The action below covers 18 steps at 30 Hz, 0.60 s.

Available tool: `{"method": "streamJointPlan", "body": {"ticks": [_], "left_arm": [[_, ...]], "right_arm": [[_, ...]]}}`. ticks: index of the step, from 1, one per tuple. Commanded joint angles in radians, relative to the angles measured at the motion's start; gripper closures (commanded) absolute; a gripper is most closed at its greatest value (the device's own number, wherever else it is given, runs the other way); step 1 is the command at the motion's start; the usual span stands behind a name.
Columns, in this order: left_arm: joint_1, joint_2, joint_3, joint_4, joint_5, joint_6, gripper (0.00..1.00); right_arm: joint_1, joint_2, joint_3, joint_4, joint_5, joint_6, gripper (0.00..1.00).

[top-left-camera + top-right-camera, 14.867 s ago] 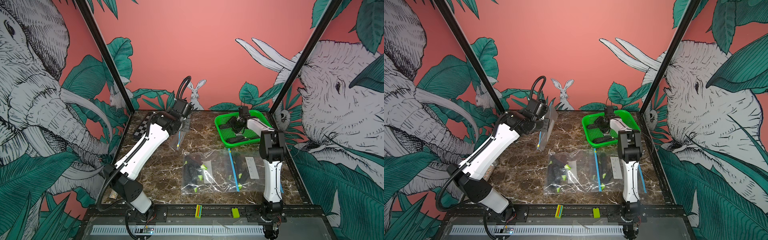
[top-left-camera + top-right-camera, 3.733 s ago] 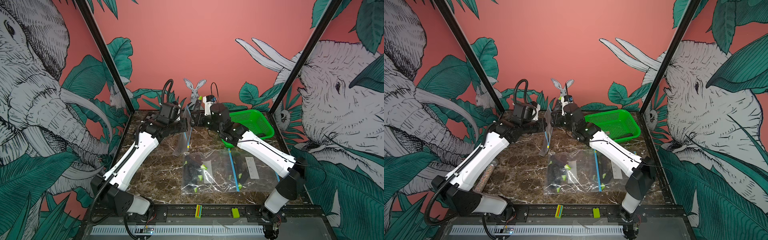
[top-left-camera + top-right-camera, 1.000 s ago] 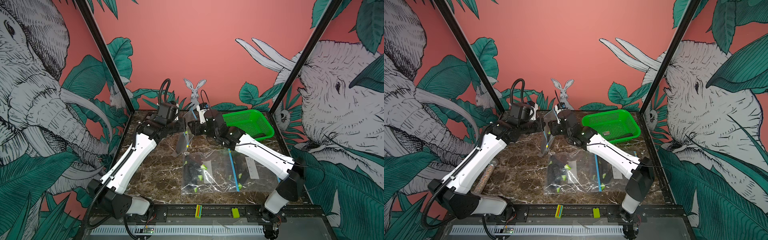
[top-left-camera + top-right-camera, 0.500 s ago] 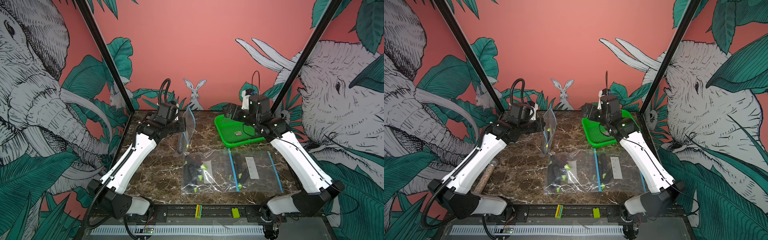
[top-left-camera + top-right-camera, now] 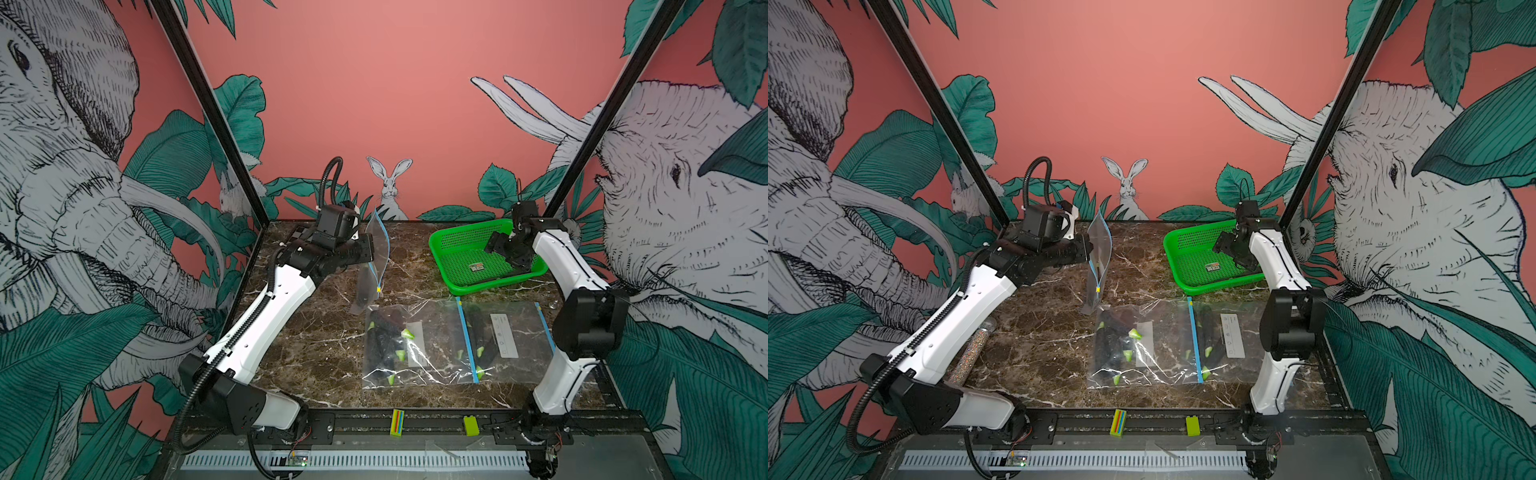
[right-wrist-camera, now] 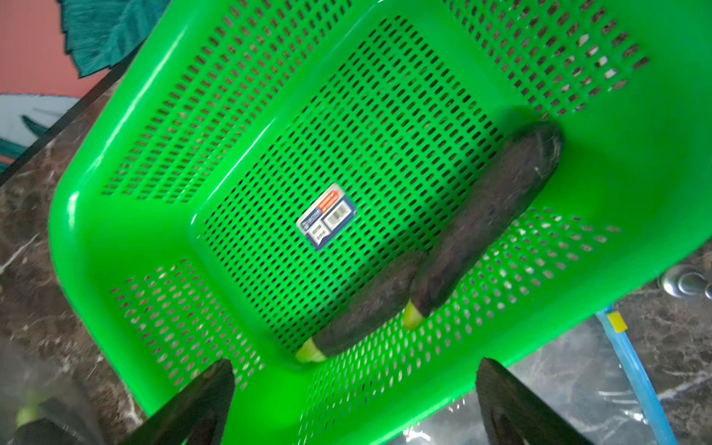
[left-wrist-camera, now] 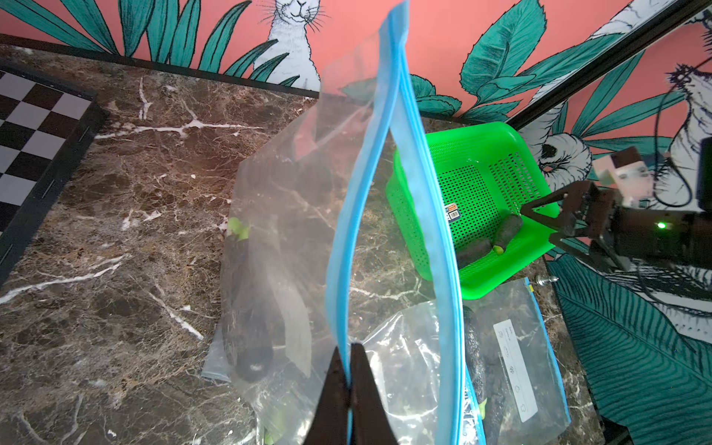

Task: Place the eggplant in a zip-top bag and seal the zipper
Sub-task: Pick up the eggplant from the basket.

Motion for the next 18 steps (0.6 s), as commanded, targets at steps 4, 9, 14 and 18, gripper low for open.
{"method": "streamJointPlan", "body": {"ticks": [4, 9, 14, 18], "left_arm": [[0.0, -0.016, -0.035, 0.048, 0.02, -0.01, 1.0], [0.0, -0.021, -0.052, 0.057, 0.01, -0.001, 1.0], [0.003, -0.019, -0.059, 0.064, 0.031, 0.009, 1.0], [0.002, -0.017, -0.064, 0.069, 0.046, 0.02, 1.0]], "right_arm": [[-0.015, 0.111, 0.182, -0.058, 0.031, -0.016, 0.07], [-0.019, 0.272, 0.379, -0.191, 0.05, -0.011, 0.08], [-0.021, 0.339, 0.432, -0.249, 0.084, 0.016, 0.08], [-0.024, 0.385, 0.484, -0.318, 0.114, 0.021, 0.08]]}}
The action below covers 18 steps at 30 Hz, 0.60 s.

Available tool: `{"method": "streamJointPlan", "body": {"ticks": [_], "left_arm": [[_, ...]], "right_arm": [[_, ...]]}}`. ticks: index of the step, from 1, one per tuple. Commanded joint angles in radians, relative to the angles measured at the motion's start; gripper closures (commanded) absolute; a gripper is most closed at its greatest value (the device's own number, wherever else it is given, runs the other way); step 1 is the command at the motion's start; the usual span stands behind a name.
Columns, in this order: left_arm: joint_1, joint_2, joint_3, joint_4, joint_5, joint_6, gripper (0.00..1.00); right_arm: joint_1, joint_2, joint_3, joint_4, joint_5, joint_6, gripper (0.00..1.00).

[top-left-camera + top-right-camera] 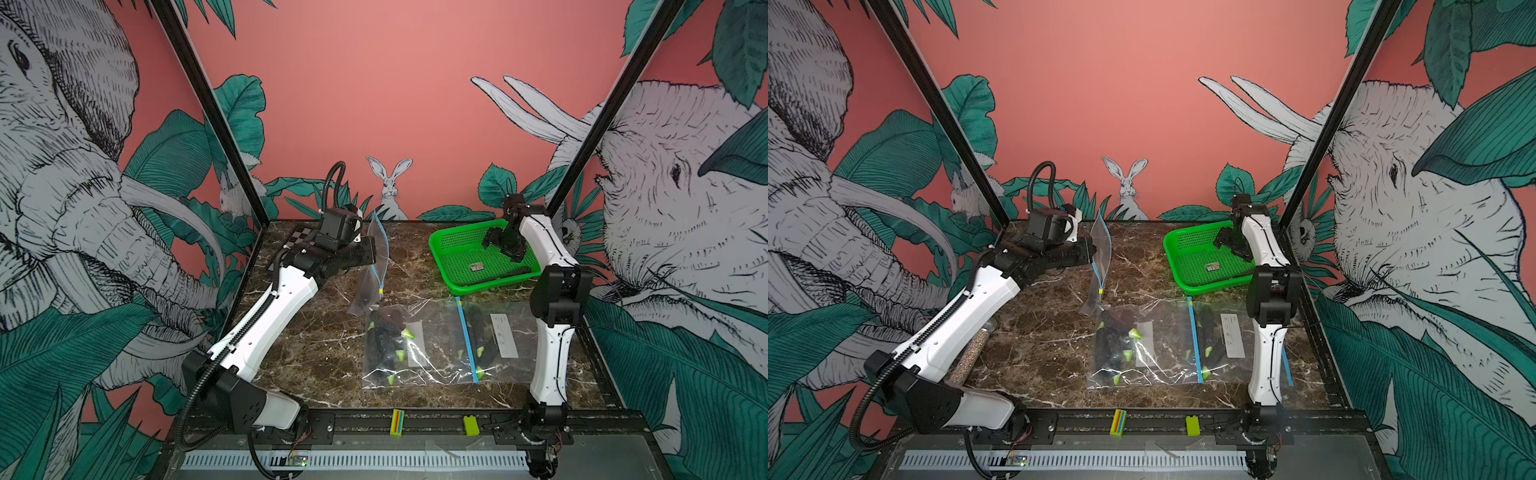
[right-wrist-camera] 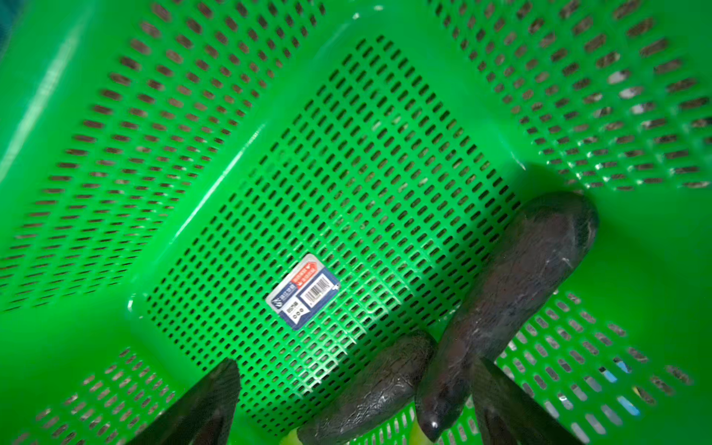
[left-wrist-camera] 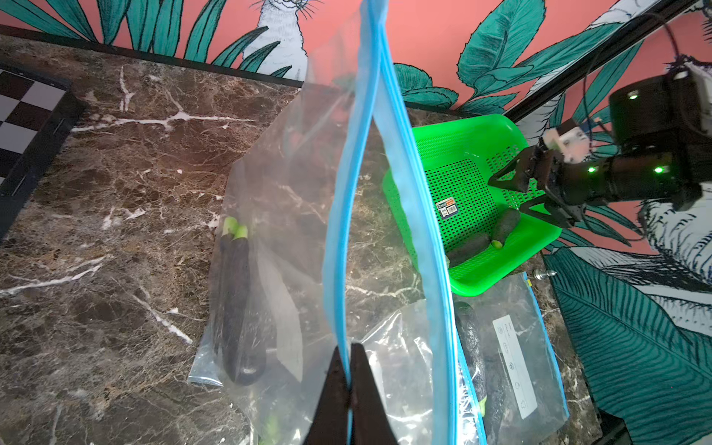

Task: Place the eggplant in a zip-top bag and seal the zipper
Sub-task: Pick up the eggplant from the basket.

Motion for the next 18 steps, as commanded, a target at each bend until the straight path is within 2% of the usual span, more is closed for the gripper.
{"method": "streamJointPlan", "body": {"ticks": [1, 18], "left_arm": [[0.003, -0.018, -0.014, 0.023, 0.02, 0.016, 1.0], [0.013, -0.011, -0.039, 0.058, 0.054, 0.03, 1.0]], "right_arm": [[-0.007, 0.016, 0.045, -0.097, 0.064, 0.013, 0.07], [-0.053, 0.126, 0.066, -0.131, 0.088, 0.017, 0.07]]}}
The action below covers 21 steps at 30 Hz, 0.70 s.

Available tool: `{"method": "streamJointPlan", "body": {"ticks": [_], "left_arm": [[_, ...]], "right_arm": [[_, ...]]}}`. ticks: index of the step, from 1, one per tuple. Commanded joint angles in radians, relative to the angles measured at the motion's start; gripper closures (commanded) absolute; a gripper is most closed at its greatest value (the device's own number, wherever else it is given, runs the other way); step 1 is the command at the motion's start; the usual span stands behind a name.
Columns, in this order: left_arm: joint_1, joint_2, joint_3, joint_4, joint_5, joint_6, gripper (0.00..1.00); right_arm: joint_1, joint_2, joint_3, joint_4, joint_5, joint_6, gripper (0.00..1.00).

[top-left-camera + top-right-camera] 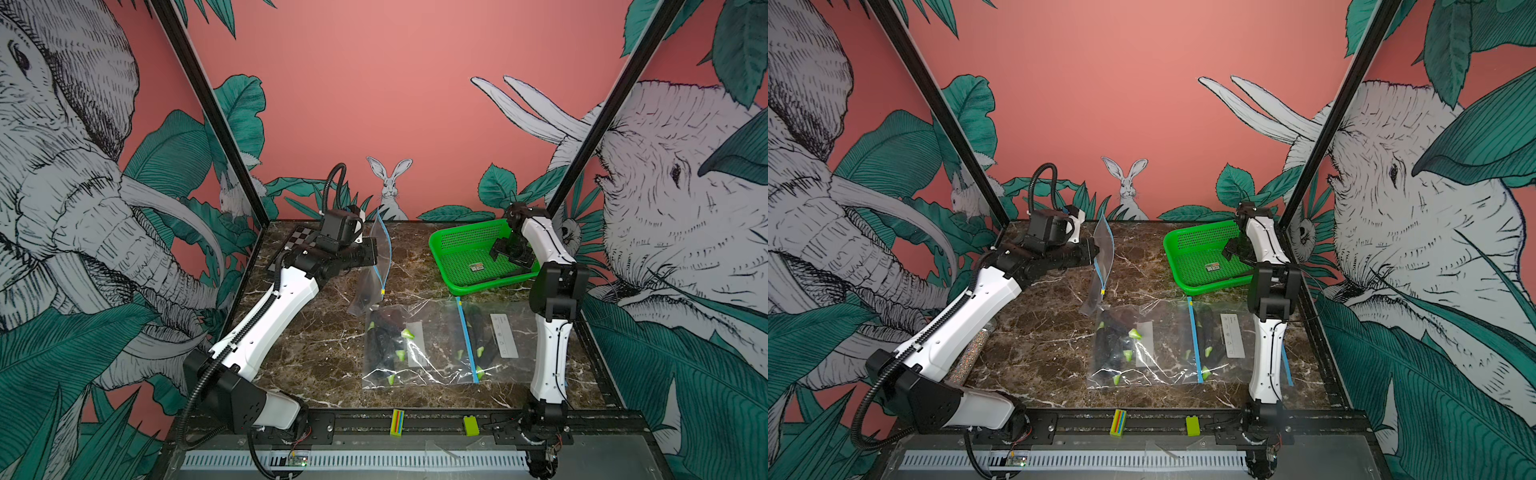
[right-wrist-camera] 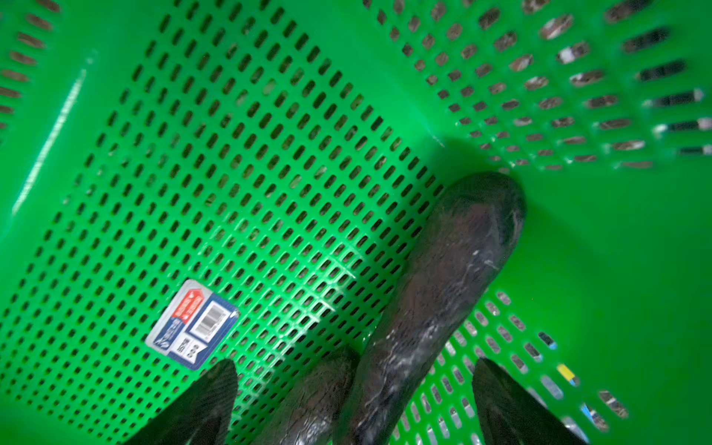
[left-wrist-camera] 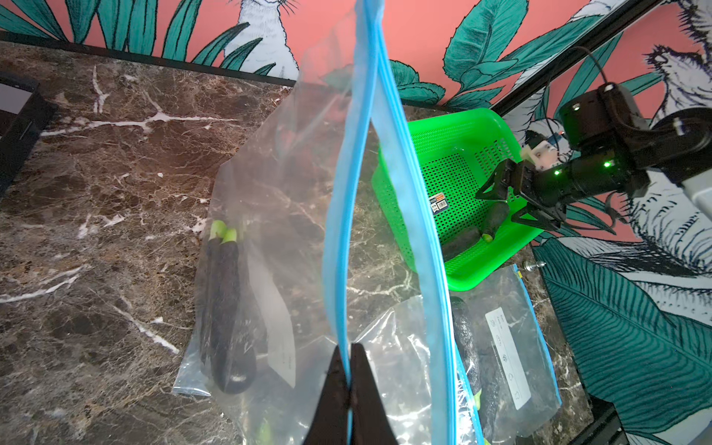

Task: Place the eggplant in a zip-top bag and seal the zipper
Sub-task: Pick up the eggplant from the basket.

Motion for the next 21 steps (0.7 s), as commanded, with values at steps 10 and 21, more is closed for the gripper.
{"method": "streamJointPlan", "body": {"ticks": [10, 21], "left_arm": [[0.022, -0.006, -0.01, 0.009, 0.01, 0.021, 1.0], [0.025, 0.011, 0.004, 0.008, 0.018, 0.013, 1.0]], "right_arm": [[-0.006, 0.103, 0.042, -0.028, 0.003, 0.018, 0.07], [-0.006, 0.083, -0.017, 0.088, -0.06, 0.011, 0.16]]}}
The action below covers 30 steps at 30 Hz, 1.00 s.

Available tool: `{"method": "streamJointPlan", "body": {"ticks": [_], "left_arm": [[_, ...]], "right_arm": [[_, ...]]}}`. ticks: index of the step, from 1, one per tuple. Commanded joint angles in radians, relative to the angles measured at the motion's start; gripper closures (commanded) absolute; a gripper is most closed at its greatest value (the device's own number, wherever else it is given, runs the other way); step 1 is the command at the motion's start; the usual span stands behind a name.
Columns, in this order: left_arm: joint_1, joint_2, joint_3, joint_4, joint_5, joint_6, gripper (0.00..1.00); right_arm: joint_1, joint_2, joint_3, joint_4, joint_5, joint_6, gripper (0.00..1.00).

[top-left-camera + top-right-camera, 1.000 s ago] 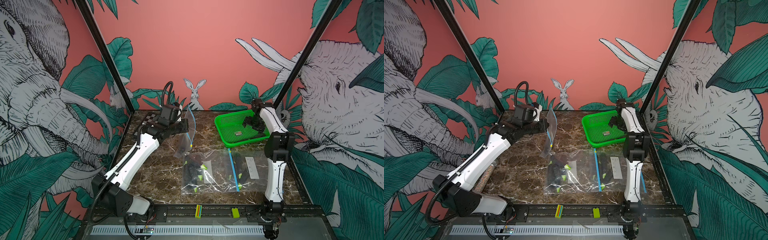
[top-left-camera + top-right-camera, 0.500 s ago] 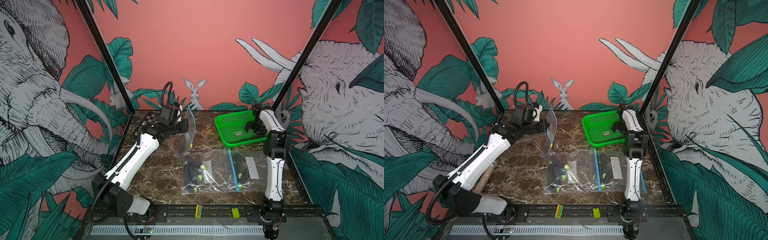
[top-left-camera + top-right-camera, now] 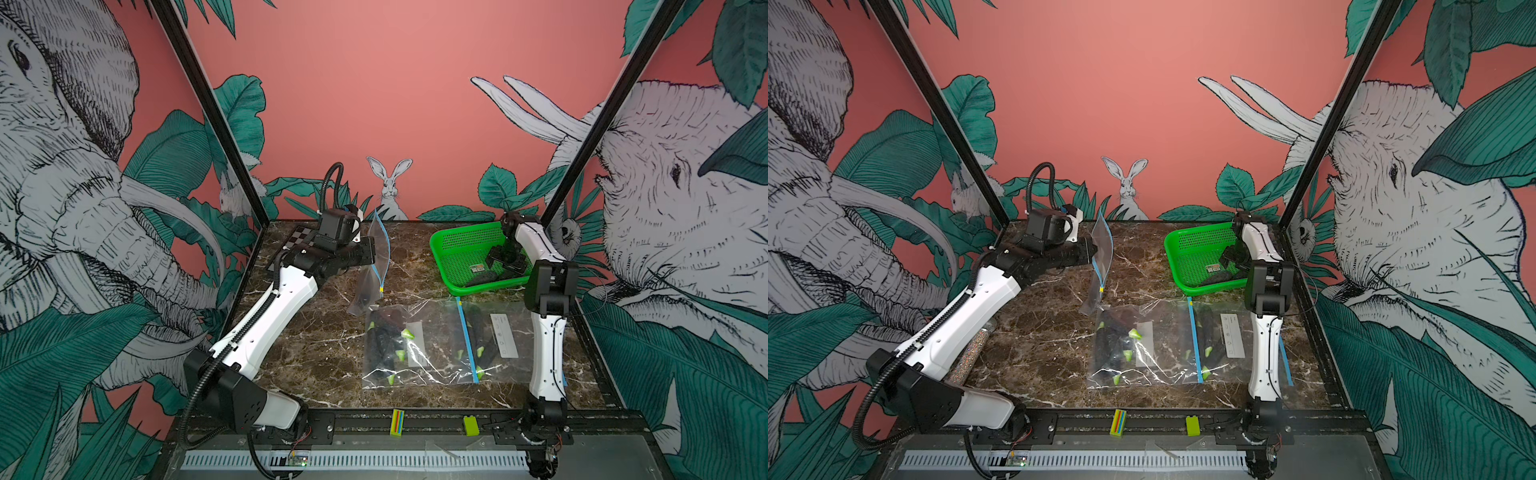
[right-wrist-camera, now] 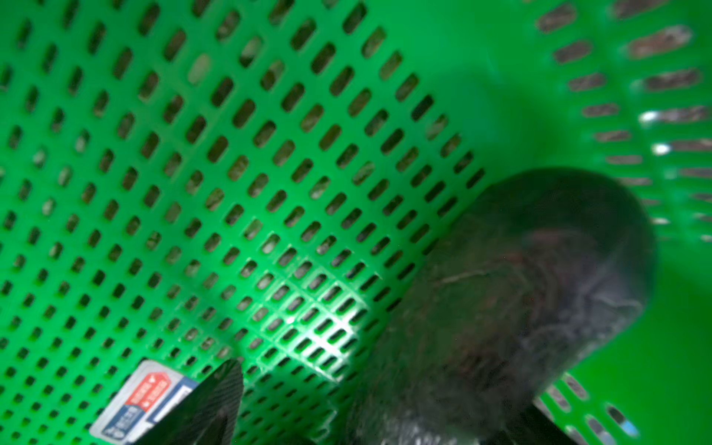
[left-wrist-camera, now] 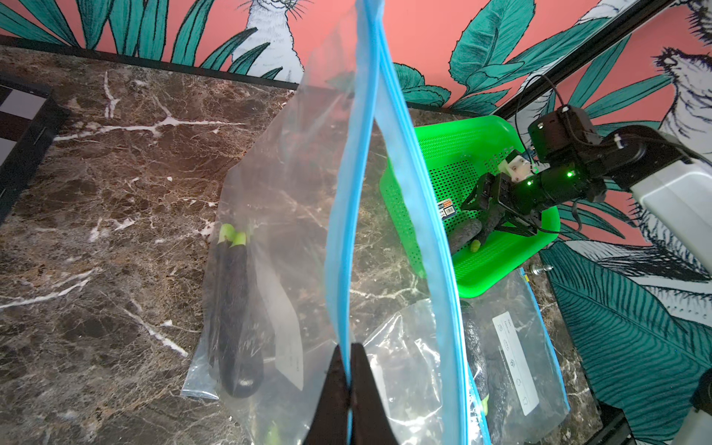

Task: Place the eggplant in a zip-top bag and seal the zipper
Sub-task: Pick up the eggplant from the basket.

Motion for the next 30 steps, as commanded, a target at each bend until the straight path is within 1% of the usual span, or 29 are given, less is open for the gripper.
{"method": "streamJointPlan", "body": {"ticks": [1, 7, 10, 11, 12, 14, 15, 17, 20, 25, 28, 30], "left_arm": [[0.006, 0.005, 0.006, 0.002, 0.007, -0.001, 1.0], [0.006, 0.013, 0.021, -0.013, 0.001, -0.001, 1.0], [0.005, 0.015, 0.03, -0.02, -0.002, -0.001, 1.0], [0.006, 0.015, 0.031, -0.022, -0.002, 0.0, 1.0], [0.005, 0.016, 0.033, -0.025, -0.004, -0.001, 1.0], [0.004, 0.017, 0.037, -0.032, -0.007, -0.001, 1.0], [0.005, 0.018, 0.038, -0.033, -0.008, 0.0, 1.0], [0.005, 0.019, 0.04, -0.041, -0.014, 0.001, 1.0], [0.005, 0.018, 0.044, -0.051, -0.021, 0.004, 1.0], [0.005, 0.013, 0.054, -0.068, -0.036, 0.007, 1.0], [0.006, 0.013, 0.06, -0.075, -0.035, 0.001, 1.0], [0.005, 0.013, 0.064, -0.074, -0.028, -0.003, 1.0]], "right_arm": [[-0.002, -0.017, -0.023, 0.046, -0.019, 0.005, 0.18], [-0.002, -0.024, -0.042, 0.104, -0.046, -0.007, 0.37], [-0.002, -0.031, -0.062, 0.132, -0.045, -0.014, 0.43], [-0.002, -0.039, -0.069, 0.137, -0.031, -0.015, 0.48], [-0.002, -0.054, -0.086, 0.151, -0.015, -0.014, 0.56], [-0.002, -0.101, -0.146, 0.212, -0.011, -0.008, 0.64], [-0.002, -0.127, -0.172, 0.238, -0.009, -0.008, 0.66], [-0.004, -0.181, -0.214, 0.281, -0.013, -0.007, 0.7], [-0.004, -0.248, -0.233, 0.303, -0.019, -0.015, 0.74], [-0.005, -0.371, -0.281, 0.347, -0.031, -0.022, 0.77], [-0.005, -0.464, -0.339, 0.385, -0.044, -0.026, 0.78], [-0.001, -0.543, -0.395, 0.418, -0.079, -0.029, 0.79]]}}
